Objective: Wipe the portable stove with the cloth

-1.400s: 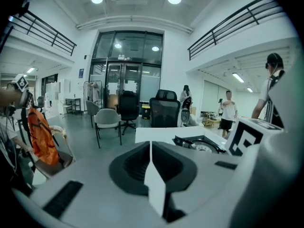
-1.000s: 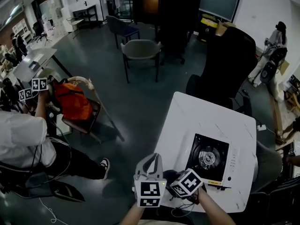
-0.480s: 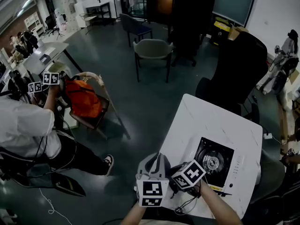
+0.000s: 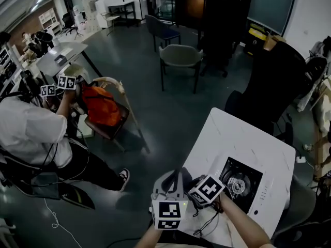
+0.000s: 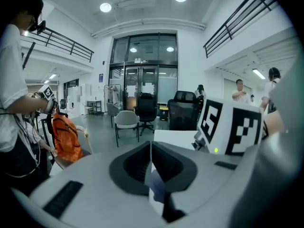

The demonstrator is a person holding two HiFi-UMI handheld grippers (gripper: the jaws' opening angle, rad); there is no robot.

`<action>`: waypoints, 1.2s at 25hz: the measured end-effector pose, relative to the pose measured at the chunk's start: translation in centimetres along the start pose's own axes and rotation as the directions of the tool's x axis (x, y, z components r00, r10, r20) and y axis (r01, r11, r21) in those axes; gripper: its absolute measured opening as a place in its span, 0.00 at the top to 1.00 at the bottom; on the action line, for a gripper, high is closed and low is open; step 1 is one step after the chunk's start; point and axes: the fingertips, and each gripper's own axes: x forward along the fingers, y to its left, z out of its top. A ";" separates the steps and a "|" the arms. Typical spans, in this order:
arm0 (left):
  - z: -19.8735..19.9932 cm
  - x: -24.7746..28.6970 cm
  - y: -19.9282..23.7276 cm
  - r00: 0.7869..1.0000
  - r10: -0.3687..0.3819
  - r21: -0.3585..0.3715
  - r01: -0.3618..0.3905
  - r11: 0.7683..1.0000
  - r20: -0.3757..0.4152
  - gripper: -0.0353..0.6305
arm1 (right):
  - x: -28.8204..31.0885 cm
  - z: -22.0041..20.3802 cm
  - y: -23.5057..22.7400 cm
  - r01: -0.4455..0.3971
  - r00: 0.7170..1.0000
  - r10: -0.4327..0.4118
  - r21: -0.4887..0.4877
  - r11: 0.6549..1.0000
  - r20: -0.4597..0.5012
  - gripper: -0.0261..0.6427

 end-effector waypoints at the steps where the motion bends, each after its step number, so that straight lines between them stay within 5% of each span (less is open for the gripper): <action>1: 0.0 0.0 0.1 1.000 0.004 -0.002 -0.004 1.000 -0.001 0.91 | 0.1 0.1 -0.3 0.005 1.000 -0.005 -0.009 1.000 -0.006 0.81; 13: -0.9 0.7 0.1 0.999 0.040 -0.029 -0.041 0.999 -0.027 0.91 | 0.9 0.1 -4.2 0.039 0.998 -0.041 -0.039 0.998 -0.042 0.81; 30: -1.3 2.3 -1.2 0.999 0.018 -0.005 -0.018 1.000 -0.048 0.91 | -0.3 -1.1 -10.9 0.149 0.987 -0.146 0.045 0.988 -0.063 0.80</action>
